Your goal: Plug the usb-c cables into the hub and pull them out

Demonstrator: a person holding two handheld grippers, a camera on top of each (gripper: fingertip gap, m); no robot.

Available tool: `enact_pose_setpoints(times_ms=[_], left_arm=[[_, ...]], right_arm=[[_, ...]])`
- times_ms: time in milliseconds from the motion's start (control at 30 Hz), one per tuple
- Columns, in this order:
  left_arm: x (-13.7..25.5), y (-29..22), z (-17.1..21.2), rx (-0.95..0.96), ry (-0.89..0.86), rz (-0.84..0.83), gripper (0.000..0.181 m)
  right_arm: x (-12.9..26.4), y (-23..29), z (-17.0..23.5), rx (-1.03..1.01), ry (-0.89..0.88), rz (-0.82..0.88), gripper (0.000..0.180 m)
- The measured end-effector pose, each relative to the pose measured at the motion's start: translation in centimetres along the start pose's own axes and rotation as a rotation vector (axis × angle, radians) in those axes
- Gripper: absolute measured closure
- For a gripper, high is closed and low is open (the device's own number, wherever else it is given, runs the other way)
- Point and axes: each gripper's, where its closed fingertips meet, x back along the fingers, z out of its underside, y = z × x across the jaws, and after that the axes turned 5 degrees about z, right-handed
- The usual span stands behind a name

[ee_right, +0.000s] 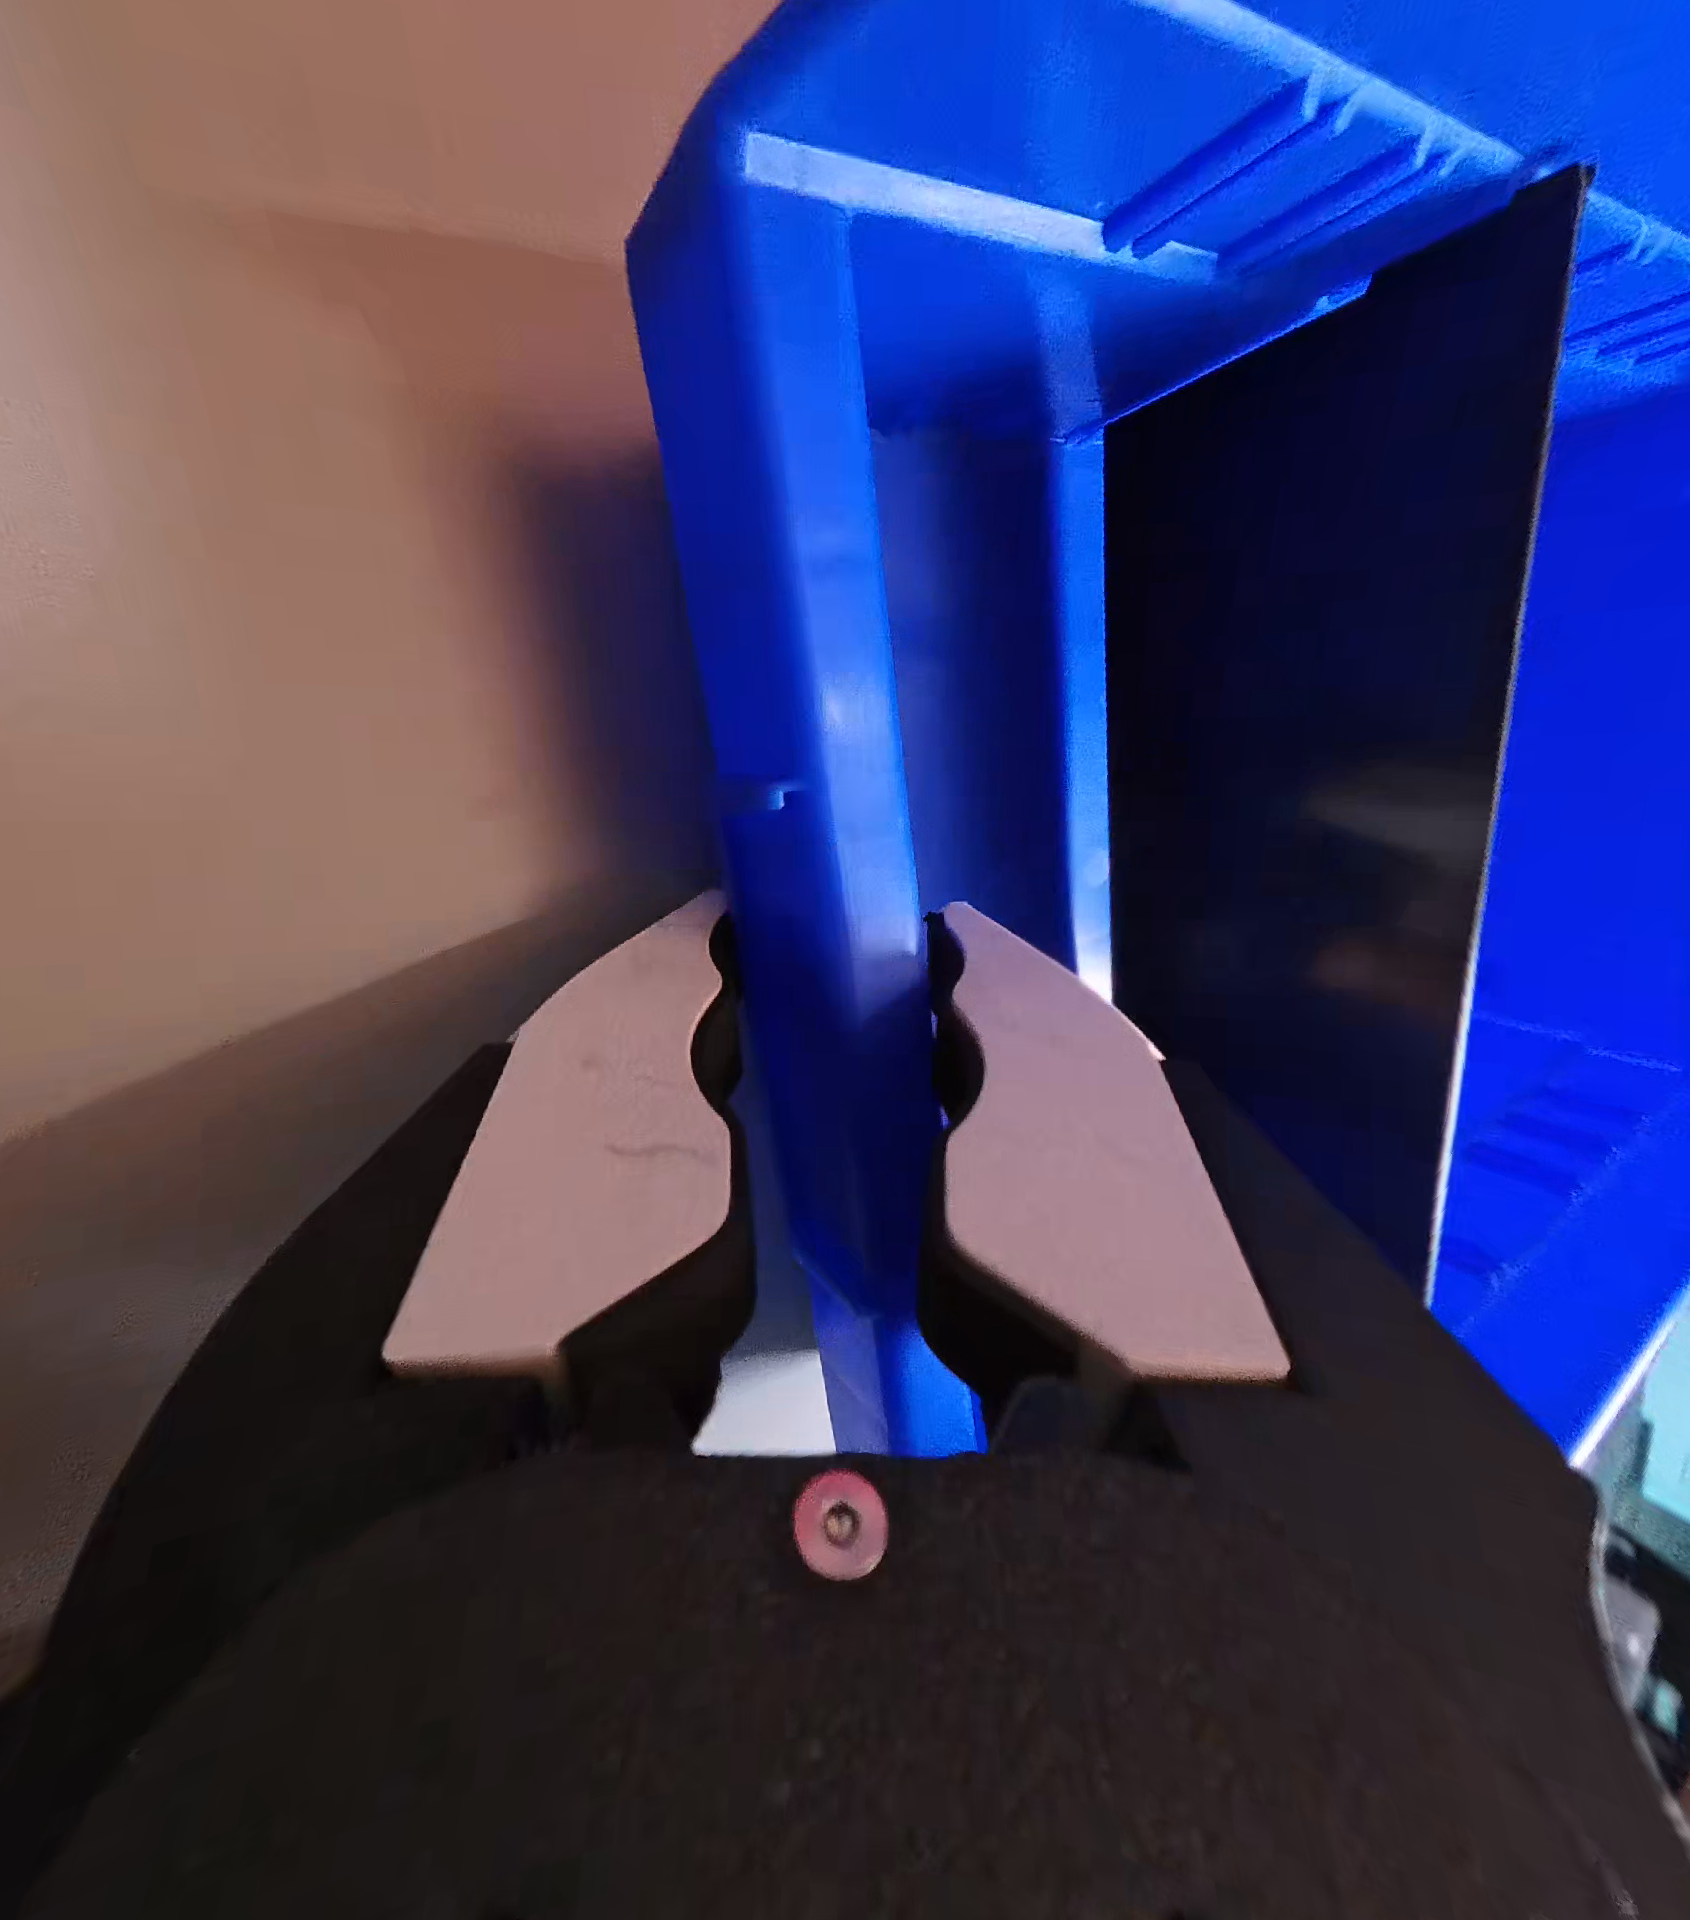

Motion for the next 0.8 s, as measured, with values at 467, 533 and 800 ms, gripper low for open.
enact_pose_setpoints(times_ms=[467,533,800], left_arm=[[-1.4,4.1,-1.0,0.047,0.002,-0.07,0.149],[-1.7,5.1,-1.3,0.05,0.002,-0.091,0.149],[0.0,8.1,-3.9,0.157,-0.17,-0.083,0.148]], right_arm=[[-2.9,-9.1,11.2,-0.139,0.174,0.126,0.145],[-3.1,-9.8,11.6,-0.191,0.165,0.138,0.137],[3.2,-12.0,4.3,-0.512,-0.363,0.239,0.134]])
